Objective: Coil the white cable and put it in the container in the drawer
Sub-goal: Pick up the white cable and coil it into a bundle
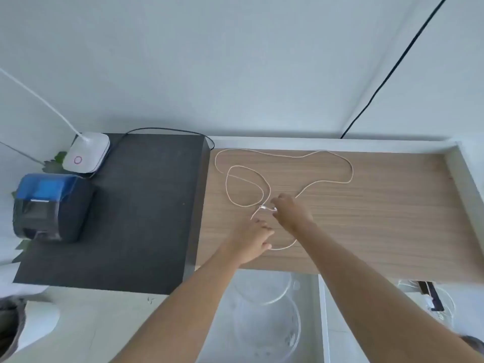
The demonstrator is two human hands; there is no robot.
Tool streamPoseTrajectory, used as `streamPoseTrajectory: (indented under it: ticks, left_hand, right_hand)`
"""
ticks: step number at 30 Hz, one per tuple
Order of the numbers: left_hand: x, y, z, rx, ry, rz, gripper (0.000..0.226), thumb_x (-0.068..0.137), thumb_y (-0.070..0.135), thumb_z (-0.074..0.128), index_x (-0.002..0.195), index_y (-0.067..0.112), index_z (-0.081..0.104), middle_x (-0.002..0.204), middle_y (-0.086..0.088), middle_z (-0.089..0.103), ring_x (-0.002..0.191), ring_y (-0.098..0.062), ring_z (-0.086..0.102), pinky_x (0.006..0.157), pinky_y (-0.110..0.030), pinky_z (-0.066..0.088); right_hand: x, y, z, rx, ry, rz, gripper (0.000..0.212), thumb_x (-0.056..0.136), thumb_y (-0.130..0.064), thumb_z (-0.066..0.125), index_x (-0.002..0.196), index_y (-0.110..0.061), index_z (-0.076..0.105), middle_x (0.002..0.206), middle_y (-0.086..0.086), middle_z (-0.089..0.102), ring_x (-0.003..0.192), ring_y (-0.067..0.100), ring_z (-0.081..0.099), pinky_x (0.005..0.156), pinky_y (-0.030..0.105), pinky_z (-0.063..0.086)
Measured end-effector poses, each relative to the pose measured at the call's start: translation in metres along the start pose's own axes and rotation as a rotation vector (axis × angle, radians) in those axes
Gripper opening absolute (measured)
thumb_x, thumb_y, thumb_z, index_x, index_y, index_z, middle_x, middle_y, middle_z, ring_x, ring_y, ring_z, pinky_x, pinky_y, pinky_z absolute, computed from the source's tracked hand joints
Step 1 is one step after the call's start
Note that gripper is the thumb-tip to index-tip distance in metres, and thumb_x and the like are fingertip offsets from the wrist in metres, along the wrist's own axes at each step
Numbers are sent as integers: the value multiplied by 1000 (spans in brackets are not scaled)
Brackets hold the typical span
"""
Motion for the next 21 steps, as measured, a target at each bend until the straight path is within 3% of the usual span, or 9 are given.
streamPoseTrajectory:
  ticks: [4,9,12,16,19,21]
  left_hand:
    - [6,8,18,86,-47,55,32,93,34,61,120,17,65,124,-3,64,118,-27,53,91,-42,40]
    - [7,3,28,69,-106,14,24,93,26,63,114,15,64,120,-5,63,115,-29,58,89,-42,40]
    - [6,4,24,10,-106,-31,29,97,33,57,117,13,61,119,-6,64,113,-30,60,90,-43,41]
    - [7,5,-9,-328,2,-201,44,101,41,47,130,10,54,130,-12,62,120,-33,57,97,-42,44]
    - [6,21,-38,-787,66,-255,40,103,36,47,138,18,55,135,-8,63,124,-23,60,101,-32,42]
    - [2,35,-61,-905,136,-246,32,105,29,45,119,10,67,116,-9,73,108,-22,69,91,-30,47]
  right_hand:
    - [4,15,12,-110,10,123,24,97,-5,60,121,-10,61,123,11,61,116,33,61,82,41,52]
    - [3,32,16,-39,83,190,20,99,-4,53,113,-14,63,114,10,69,106,35,67,71,38,46]
    - [1,43,11,263,96,234,12,100,-14,57,110,-13,64,105,14,73,98,37,67,70,37,46]
    - [-10,45,-18,826,58,226,11,95,-3,62,102,-5,71,93,16,78,92,33,72,90,46,56]
    - [-32,36,-52,1178,40,140,16,100,1,57,92,-6,68,87,15,73,73,18,75,76,36,63]
    - [-53,33,-81,1281,90,95,11,101,-1,56,99,-3,67,89,16,74,70,13,77,69,27,64]
Point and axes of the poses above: each hand's wrist, its own x-axis towards the middle knuckle, its own z-axis out of the palm, y = z × x, the point moved 7 cm from there along x, towards the middle knuckle
